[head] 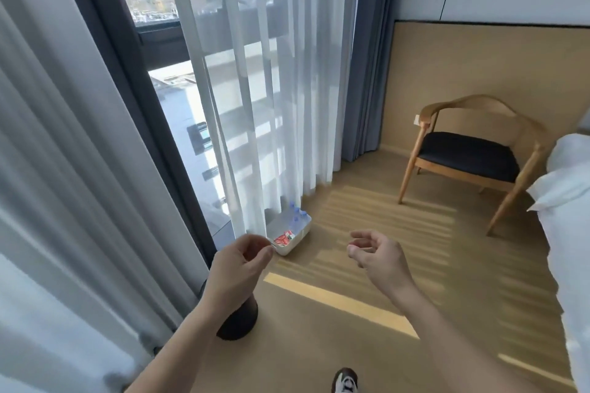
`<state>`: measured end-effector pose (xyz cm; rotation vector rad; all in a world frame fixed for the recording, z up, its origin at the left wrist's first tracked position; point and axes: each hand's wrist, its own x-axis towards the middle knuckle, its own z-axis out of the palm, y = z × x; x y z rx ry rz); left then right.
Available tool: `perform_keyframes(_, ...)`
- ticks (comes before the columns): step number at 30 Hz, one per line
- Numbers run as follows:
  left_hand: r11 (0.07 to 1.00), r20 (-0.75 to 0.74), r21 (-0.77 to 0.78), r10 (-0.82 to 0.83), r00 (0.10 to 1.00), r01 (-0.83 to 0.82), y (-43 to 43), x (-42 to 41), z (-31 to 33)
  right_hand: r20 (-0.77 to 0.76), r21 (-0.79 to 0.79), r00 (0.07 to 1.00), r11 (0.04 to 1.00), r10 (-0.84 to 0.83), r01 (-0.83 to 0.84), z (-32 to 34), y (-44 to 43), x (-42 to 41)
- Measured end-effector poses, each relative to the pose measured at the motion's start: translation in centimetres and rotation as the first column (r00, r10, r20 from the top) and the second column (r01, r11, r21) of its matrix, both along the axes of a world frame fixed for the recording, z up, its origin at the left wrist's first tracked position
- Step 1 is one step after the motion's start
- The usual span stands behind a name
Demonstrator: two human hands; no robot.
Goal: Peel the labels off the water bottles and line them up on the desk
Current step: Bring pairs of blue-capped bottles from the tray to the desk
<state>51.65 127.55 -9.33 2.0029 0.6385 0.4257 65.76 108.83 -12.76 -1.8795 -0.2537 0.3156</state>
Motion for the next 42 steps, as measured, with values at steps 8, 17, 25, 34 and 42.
perform_keyframes(8,0.994,-0.072,0.021,0.11,0.991,-0.108,10.6,16.4,-1.6,-0.008,0.015,0.997,0.997,0.073,-0.073,-1.0,11.2,18.9)
perform_keyframes(17,0.994,-0.184,-0.041,0.096,0.978,-0.105,18.4,34.8,-4.6,-0.076,-0.065,0.981,0.981,0.176,-0.181,-1.9,20.2,35.7)
perform_keyframes(25,0.989,-0.348,-0.124,0.028,0.937,-0.076,28.1,52.6,-15.0,-0.165,-0.22,0.971,0.954,0.171,-0.205,-9.1,29.5,50.9)
perform_keyframes(34,0.978,-0.753,-0.204,-0.133,0.644,-0.036,36.6,63.3,-34.4,-0.398,-0.41,0.89,0.826,0.221,-0.388,-28.3,37.8,64.7)
perform_keyframes(42,0.983,-0.85,-0.182,-0.144,0.507,-0.026,37.4,68.9,-56.1,-0.53,-0.528,0.795,0.619,0.295,-0.582,-51.6,40.9,70.3)
